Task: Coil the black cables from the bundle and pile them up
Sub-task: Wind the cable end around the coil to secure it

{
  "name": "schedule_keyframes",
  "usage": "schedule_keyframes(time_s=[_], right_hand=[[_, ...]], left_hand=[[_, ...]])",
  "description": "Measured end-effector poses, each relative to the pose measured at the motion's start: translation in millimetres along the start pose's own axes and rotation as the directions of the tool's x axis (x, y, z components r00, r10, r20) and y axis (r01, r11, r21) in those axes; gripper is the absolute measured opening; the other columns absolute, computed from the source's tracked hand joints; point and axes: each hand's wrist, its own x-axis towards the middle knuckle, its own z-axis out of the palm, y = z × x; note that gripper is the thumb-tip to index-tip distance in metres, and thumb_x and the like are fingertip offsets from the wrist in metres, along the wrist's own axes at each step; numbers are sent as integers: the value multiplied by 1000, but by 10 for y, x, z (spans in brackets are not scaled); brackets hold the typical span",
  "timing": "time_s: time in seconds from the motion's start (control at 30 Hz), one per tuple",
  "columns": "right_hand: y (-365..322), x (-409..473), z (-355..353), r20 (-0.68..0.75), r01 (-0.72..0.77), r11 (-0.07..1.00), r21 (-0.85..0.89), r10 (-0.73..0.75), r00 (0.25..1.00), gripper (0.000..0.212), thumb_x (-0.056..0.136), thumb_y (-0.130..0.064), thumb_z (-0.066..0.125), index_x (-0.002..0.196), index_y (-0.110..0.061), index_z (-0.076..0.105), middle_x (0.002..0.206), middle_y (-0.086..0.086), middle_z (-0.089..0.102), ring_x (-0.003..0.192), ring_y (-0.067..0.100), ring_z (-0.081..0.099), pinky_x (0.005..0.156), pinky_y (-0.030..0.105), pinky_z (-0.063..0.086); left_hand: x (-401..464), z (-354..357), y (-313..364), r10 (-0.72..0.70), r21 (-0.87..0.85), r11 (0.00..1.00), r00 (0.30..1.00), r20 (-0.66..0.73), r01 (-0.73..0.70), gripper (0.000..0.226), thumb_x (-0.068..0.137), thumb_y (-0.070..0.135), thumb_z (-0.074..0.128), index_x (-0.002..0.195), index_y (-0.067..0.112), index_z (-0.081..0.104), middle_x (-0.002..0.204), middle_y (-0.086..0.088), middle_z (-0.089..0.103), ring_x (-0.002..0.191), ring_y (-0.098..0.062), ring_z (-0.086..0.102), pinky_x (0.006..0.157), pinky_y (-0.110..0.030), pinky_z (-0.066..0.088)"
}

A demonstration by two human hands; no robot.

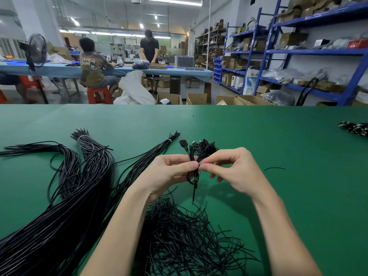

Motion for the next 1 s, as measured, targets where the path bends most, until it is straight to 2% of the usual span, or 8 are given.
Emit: schedule_keyframes(time_s=[0.13,0.27,0.37,0.5,0.6,0.67,0.87,1.0], right_hand=[[-8,9,70,-79,21,998,56,-17,997,8,82,-23,84,74,-22,81,69,1,74,58,16,64,50,26,49],[-12,48,244,-163,10,994,109,8,987,23,88,-24,79,66,-18,75,62,5,69,51,22,57,49,31,48],[-69,54,227,-180,11,996,83,4,984,19,77,-40,84,79,-23,77,79,-2,75,65,31,66,49,31,52],[-73,45,209,-174,9,996,89,6,985,12,78,-34,87,85,-26,81,83,-5,77,73,25,70,49,23,52],[-90,46,223,-175,13,994,110,7,985,9,80,-30,85,84,-23,82,80,-2,77,72,24,70,50,26,54],[-93,47,218,-162,12,992,124,8,987,7,82,-26,83,86,-20,82,80,0,77,72,24,71,52,29,55],[-63,80,217,-139,-69,965,253,107,985,9,87,-18,79,86,-9,81,76,7,76,62,11,63,50,24,53],[-12,95,189,-98,-167,921,353,214,972,12,85,-20,80,86,-8,81,70,0,71,58,7,55,47,19,46]], left_hand=[[29,52,-7,72,-102,992,997,-5,-72,33,71,19,82,101,8,79,103,-14,76,91,-17,73,81,-24,56],[69,56,-9,143,-189,969,985,-94,-159,38,62,20,86,99,11,81,99,-14,76,85,-18,70,81,-24,56],[65,30,-19,129,-214,964,983,-134,-156,33,62,17,86,94,11,81,97,-13,77,86,-17,72,77,-22,56],[78,59,-26,88,-261,959,992,-90,-109,34,71,10,79,103,0,75,106,-17,74,92,-19,71,80,-22,56],[81,55,-14,63,-303,950,996,-58,-77,39,73,8,78,110,-4,72,114,-20,72,96,-20,71,85,-24,57],[81,44,-22,52,-338,939,998,-39,-62,32,73,6,77,104,-2,75,115,-20,72,100,-21,71,87,-25,57],[78,67,-27,87,-283,955,996,-6,-85,22,76,9,76,98,8,80,109,-12,75,97,-16,71,84,-22,56],[64,83,-25,136,-200,971,991,-4,-134,25,74,11,79,99,7,80,109,-13,75,101,-18,70,86,-22,54]])
